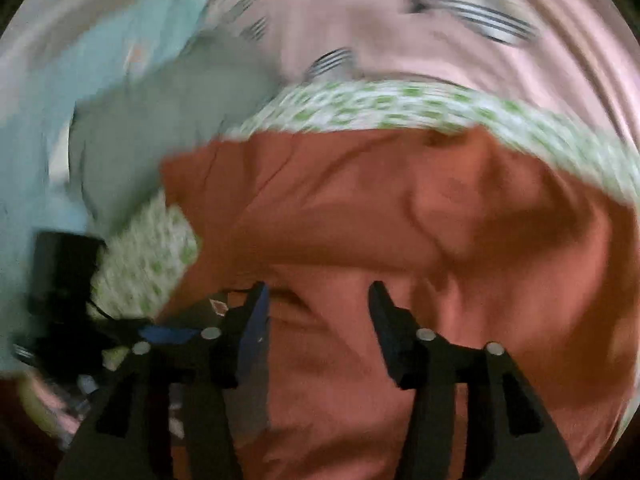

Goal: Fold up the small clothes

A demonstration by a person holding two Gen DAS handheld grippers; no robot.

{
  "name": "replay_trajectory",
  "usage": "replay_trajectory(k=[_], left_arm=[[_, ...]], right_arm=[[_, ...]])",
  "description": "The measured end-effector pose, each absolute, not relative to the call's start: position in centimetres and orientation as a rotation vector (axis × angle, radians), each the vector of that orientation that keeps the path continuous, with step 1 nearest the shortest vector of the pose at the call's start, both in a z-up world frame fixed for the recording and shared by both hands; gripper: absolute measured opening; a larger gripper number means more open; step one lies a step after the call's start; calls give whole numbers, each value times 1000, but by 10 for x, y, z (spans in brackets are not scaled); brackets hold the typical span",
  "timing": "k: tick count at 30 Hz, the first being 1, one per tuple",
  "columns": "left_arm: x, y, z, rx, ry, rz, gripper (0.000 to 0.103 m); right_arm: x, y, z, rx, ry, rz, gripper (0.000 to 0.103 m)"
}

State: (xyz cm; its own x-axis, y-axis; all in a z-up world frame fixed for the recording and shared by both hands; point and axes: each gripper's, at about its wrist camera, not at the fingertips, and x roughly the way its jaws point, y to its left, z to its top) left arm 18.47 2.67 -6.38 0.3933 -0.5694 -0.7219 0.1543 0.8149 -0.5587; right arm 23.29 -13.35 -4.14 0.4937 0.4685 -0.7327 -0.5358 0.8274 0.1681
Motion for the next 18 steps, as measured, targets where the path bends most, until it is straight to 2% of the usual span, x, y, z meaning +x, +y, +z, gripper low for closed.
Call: replay_trajectory(k=[5, 6, 7, 8, 10, 13, 14, 18], left_arm=[[181, 36, -63, -445, 1071, -473, 98], [181, 37, -64, -445, 1070, -473, 98], [181, 39, -64, -447, 1070, -470, 98], [181, 40, -65, -451, 1070, -468, 98], [181, 42, -65, -467, 1069, -468, 98], [184, 44, -64, -502, 1063, -477, 98], [185, 45, -63, -511, 1062, -480, 98], [188, 45, -62, -524, 1059, -500, 98]], right_arm=[[263, -106, -74, -290, 970, 665, 56], [269, -106, -77, -290, 988, 674, 51], [272, -107, -78, -281, 996, 683, 21], [274, -110, -78, -260, 998, 676, 3], [275, -130, -60, -137, 923, 638, 5], [258, -176, -22, 163, 660, 592, 5], [251, -181, -20, 181, 632, 599, 5], [234, -158, -61, 56, 847, 701, 9]])
